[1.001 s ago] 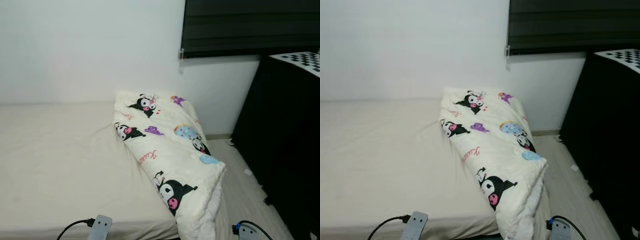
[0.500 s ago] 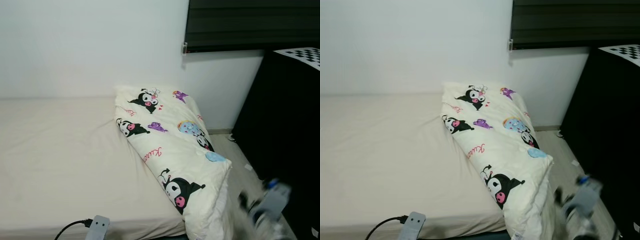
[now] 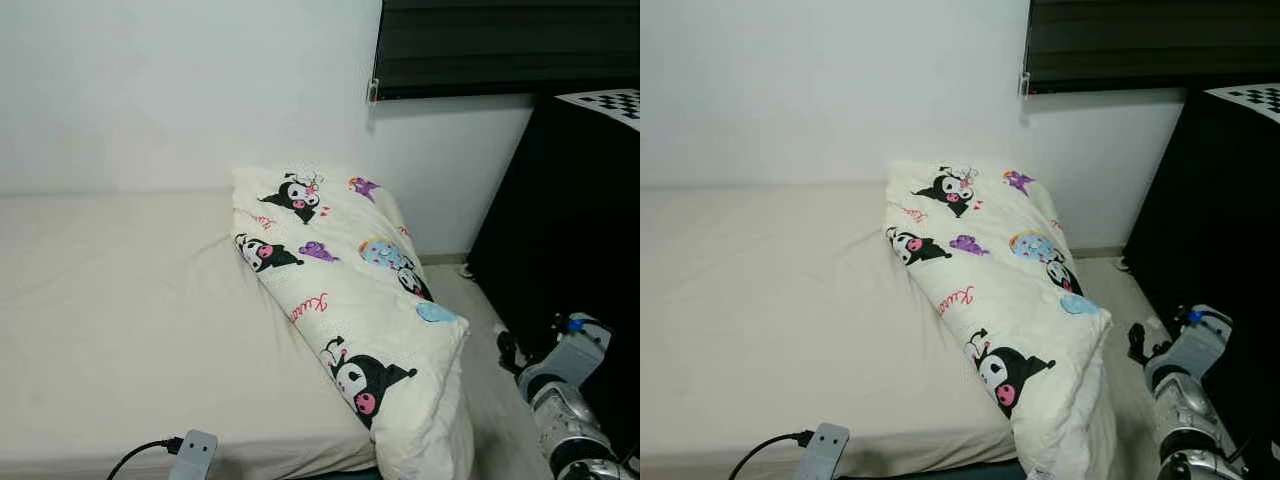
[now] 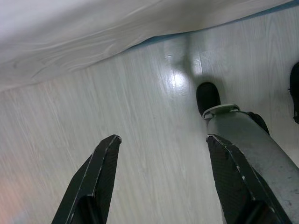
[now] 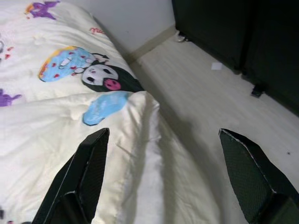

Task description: Clean up the room

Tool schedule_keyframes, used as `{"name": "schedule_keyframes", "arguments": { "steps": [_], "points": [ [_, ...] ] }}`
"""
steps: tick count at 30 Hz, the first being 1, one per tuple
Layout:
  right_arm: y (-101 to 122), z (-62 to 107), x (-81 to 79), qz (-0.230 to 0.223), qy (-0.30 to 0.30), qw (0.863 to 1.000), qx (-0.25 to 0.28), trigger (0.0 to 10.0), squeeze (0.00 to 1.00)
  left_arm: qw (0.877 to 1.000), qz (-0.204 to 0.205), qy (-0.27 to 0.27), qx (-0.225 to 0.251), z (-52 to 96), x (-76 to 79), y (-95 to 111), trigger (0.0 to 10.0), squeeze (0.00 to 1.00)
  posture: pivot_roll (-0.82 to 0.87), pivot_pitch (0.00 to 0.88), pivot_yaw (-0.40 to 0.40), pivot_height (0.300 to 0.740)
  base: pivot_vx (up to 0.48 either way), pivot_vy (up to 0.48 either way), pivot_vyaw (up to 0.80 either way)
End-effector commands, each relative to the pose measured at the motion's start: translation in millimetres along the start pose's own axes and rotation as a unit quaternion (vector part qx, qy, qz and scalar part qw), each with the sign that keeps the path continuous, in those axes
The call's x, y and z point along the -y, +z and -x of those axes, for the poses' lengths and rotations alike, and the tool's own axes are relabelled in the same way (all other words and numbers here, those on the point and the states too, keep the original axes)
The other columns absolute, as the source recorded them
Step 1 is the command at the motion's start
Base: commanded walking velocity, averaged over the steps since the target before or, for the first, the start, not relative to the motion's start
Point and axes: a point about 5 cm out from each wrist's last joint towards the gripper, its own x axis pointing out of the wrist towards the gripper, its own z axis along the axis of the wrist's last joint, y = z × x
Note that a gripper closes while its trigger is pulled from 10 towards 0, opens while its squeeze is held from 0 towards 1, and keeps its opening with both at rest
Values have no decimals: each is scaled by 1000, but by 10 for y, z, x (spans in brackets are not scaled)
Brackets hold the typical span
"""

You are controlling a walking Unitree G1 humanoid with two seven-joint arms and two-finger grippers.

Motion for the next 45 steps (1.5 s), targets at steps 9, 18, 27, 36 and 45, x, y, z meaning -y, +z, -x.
{"name": "schedule_keyframes", "arguments": {
  "steps": [9,18,27,36,45],
  "points": [
    [104,-15,8,-27,24,999,17,10000,0,993,85,75,43,8,-462,135,10000,0,-142,0,-7,665,0,0,0],
    [142,-10,48,-40,25,999,24,10000,0,984,88,119,101,72,-896,423,10000,0,-138,0,8,635,0,0,0],
    [166,5,88,-57,38,997,35,10000,0,984,78,123,105,72,-880,425,10000,0,-131,0,22,605,0,0,0],
    [307,-34,-132,-77,131,986,64,10000,0,986,55,130,85,84,-970,258,10000,0,-118,0,41,570,0,0,0],
    [224,-41,-476,-71,225,970,54,10000,0,986,42,134,90,98,-1024,238,10000,0,-89,0,51,540,0,0,0]
  ]
}}
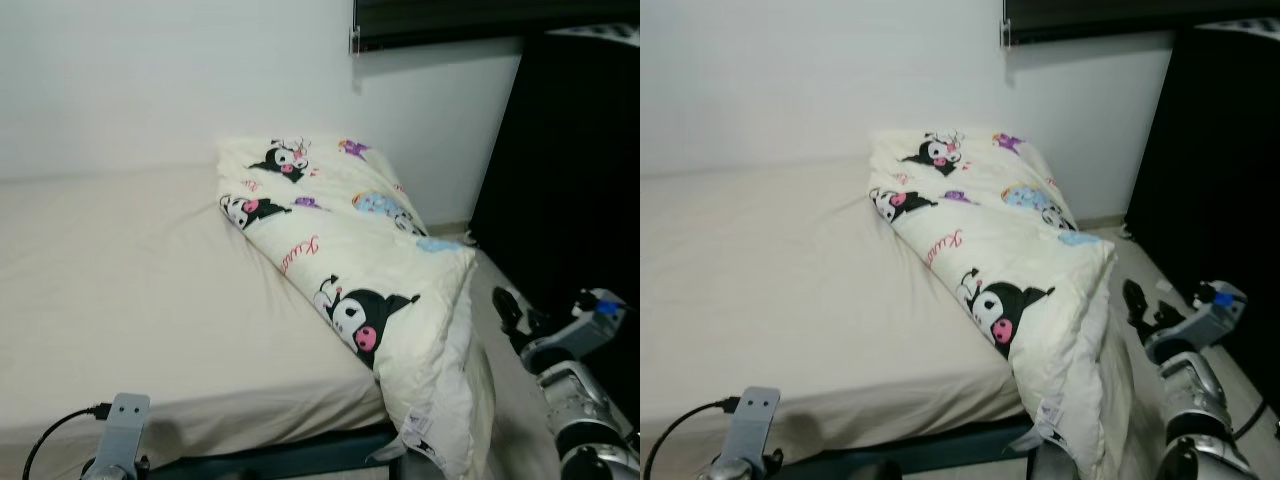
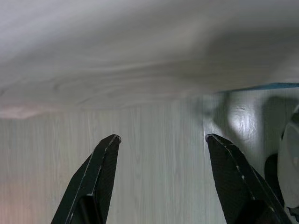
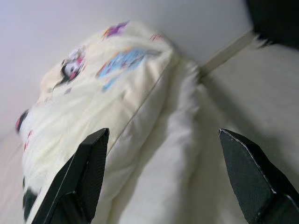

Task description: Clean up the room

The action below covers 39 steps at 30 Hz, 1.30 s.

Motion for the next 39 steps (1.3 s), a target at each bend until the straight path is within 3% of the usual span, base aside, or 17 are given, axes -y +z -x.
{"name": "schedule_keyframes", "arguments": {
  "steps": [1,12,13,19,22,30,31,36,37,38,39],
  "points": [
    [-92,-53,-122,-1,24,1000,-18,10000,0,1000,-14,7,8,-3,-94,9,10000,0,-89,0,51,535,0,0,0],
    [-228,-186,-390,-26,47,998,-32,10000,0,999,-45,4,10,8,-173,-52,10000,0,-57,0,64,500,0,0,0],
    [-279,-214,-408,0,14,998,-57,10000,0,999,-47,6,9,10,-197,-64,10000,0,-54,0,62,500,0,0,0],
    [-329,-225,-410,3,-15,997,-76,10000,0,999,-49,7,8,13,-213,-77,10000,0,-52,0,58,500,0,0,0],
    [-372,-226,-415,-13,-30,996,-88,10000,0,999,-50,6,7,16,-203,-95,10000,0,-58,0,57,500,0,0,0],
    [-519,-210,-521,-51,12,992,-119,10000,0,998,-55,-1,8,17,-149,-92,10000,0,-64,0,54,500,0,0,0],
    [-585,-211,-597,-88,31,988,-125,10000,0,998,-56,-3,12,14,-132,-68,10000,0,-63,0,54,500,0,0,0],
    [-713,-196,-671,-109,26,983,-146,10000,0,998,-60,-7,17,11,-113,-44,10000,0,-64,0,57,500,0,0,0],
    [-740,-194,-686,-105,22,983,-149,2118,0,998,-61,-8,18,10,-104,-38,10000,0,-64,0,58,500,0,0,0],
    [-740,-194,-686,-105,22,983,-149,2118,0,998,-61,-8,18,10,-104,-38,10000,0,-64,0,58,500,0,0,0],
    [-745,-201,-712,-102,27,983,-147,0,0,998,-61,-9,19,10,-98,-29,10000,0,-62,0,58,500,0,0,0]
  ]
}}
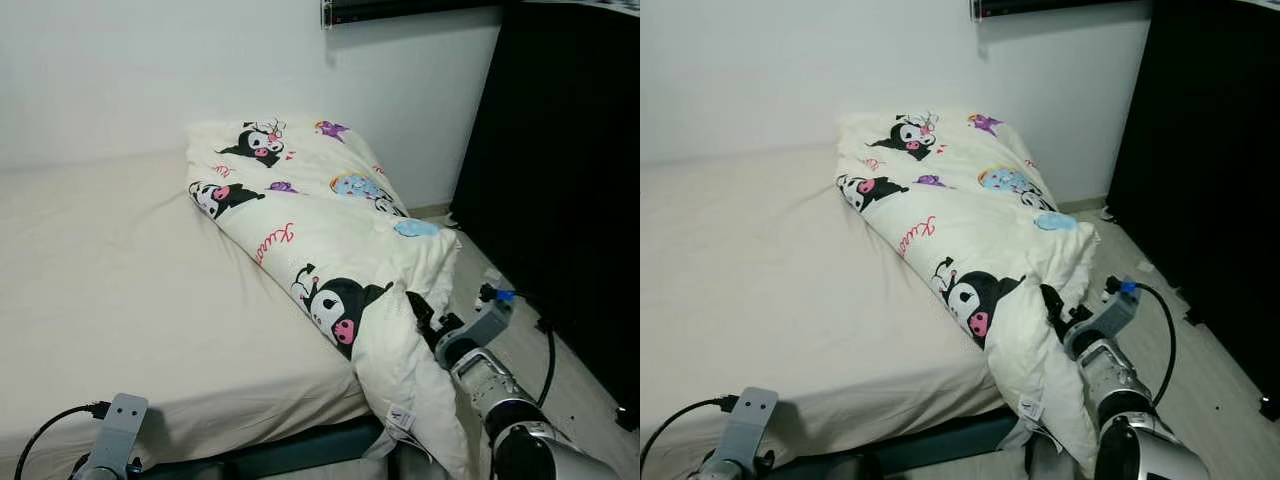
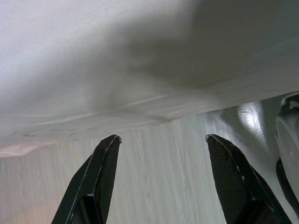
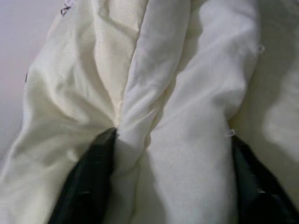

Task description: Clean up the room

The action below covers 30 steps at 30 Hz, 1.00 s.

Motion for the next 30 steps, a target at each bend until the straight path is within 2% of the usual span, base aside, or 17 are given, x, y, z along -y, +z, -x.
{"name": "schedule_keyframes", "arguments": {
  "steps": [1,7,9,12,14,17,18,19,20,21,22,23,25,26,28,29,30],
  "points": [
    [-92,-21,-42,-2,0,1000,-18,0,0,1000,-13,-2,1,0,-15,-2,10000,0,-62,0,58,500,0,0,0],
    [46,-74,-155,29,29,999,12,0,0,1000,9,11,25,-23,-25,149,10000,0,-66,0,54,500,0,0,0],
    [111,-93,-190,98,29,995,7,0,0,997,28,25,63,-47,-53,378,10000,0,-66,0,51,500,0,0,0],
    [130,-107,-224,124,34,992,6,0,0,995,38,35,91,-56,-79,546,10000,0,-67,0,48,500,0,0,0],
    [120,-138,-332,207,58,977,-6,0,0,985,62,58,148,-53,-165,917,10000,0,-67,0,39,500,0,0,0],
    [-158,-165,-620,321,165,931,-62,0,0,967,83,94,223,9,-308,1418,10000,0,-64,0,29,500,0,0,0],
    [-158,-165,-620,321,165,931,-62,0,0,967,83,94,223,9,-308,1418,10000,0,-64,0,29,500,0,0,0],
    [-242,-158,-674,336,190,919,-77,0,0,963,88,100,234,24,-330,1495,10000,0,-64,0,29,500,0,0,0],
    [-413,-123,-746,356,236,898,-109,0,0,958,90,109,250,50,-357,1603,10000,0,-60,0,25,500,0,0,0],
    [-413,-123,-746,356,236,898,-109,0,0,958,90,109,250,50,-357,1603,10000,0,-60,0,25,500,0,0,0],
    [-633,-55,-823,374,294,867,-150,0,0,952,92,119,267,80,-381,1719,10000,0,-60,0,18,500,0,0,0],
    [-633,-55,-823,374,294,867,-150,0,0,952,92,119,267,80,-381,1719,10000,0,-60,0,18,500,0,0,0],
    [-995,120,-906,398,387,800,-229,0,0,942,97,135,293,134,-423,1889,10000,0,-61,0,9,500,0,0,0],
    [-995,120,-906,398,387,800,-229,0,0,942,97,135,293,134,-423,1889,10000,0,-61,0,9,500,0,0,0],
    [-1159,245,-833,423,420,750,-287,0,0,937,93,146,304,157,-442,1937,10000,0,-59,0,1,500,0,0,0],
    [-1159,245,-833,423,420,750,-287,0,0,937,93,146,304,157,-442,1937,10000,0,-59,0,1,500,0,0,0],
    [-1184,274,-795,429,424,738,-301,0,0,936,92,148,306,160,-443,1937,10000,0,-58,0,0,500,0,0,0]
  ]
}}
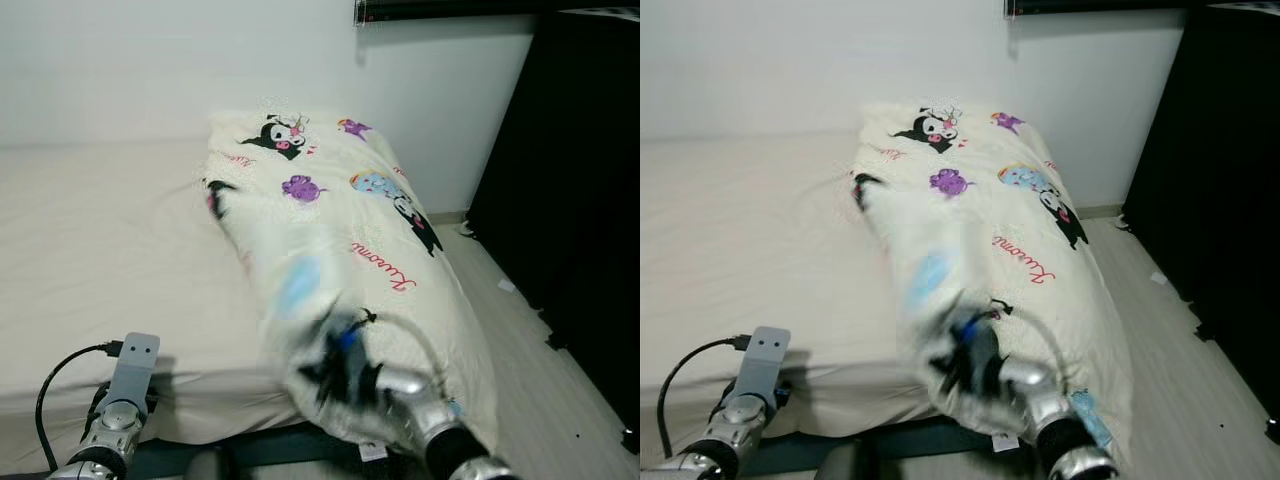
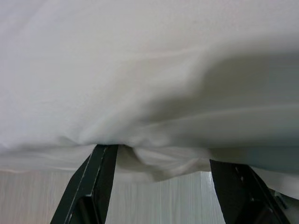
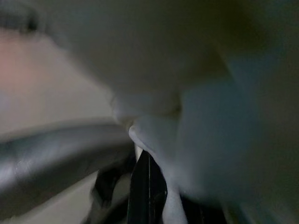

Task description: Clean up the room

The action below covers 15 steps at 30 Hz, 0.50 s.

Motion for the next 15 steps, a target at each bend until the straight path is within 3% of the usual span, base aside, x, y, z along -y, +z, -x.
{"name": "schedule_keyframes", "arguments": {
  "steps": [1,5,6,7,10,11,12,14,15],
  "points": [
    [-127,70,-30,16,24,998,-48,0,0,973,49,81,212,-28,-301,1119,10000,0,-58,0,-2,500,0,0,0],
    [-197,109,-32,26,26,997,-71,0,0,972,50,85,211,-28,-313,1100,10000,0,-57,0,-6,500,0,0,0],
    [-272,154,-27,34,23,994,-97,0,0,972,50,89,212,-28,-328,1088,10000,0,-58,0,-7,500,0,0,0],
    [-343,203,7,50,2,991,-124,2235,0,972,50,92,212,-28,-345,1080,10000,0,-56,0,-12,500,0,0,0],
    [-343,203,7,50,2,991,-124,2235,0,972,50,92,212,-28,-345,1080,10000,0,-56,0,-12,500,0,0,0],
    [-383,248,47,62,-23,988,-143,10000,0,971,49,95,213,-27,-357,1082,10000,0,-59,0,-14,500,0,0,0],
    [-397,317,153,64,-86,983,-151,10000,0,971,49,99,214,-27,-365,1087,10000,0,-62,0,-14,500,0,0,0],
    [-385,338,187,60,-105,982,-147,10000,0,970,50,99,215,-27,-361,1093,10000,0,-67,0,-13,500,0,0,0],
    [-373,355,213,52,-118,982,-138,10000,592,970,50,98,216,-26,-352,1101,10000,0,-67,0,-13,500,0,0,0]
  ]
}}
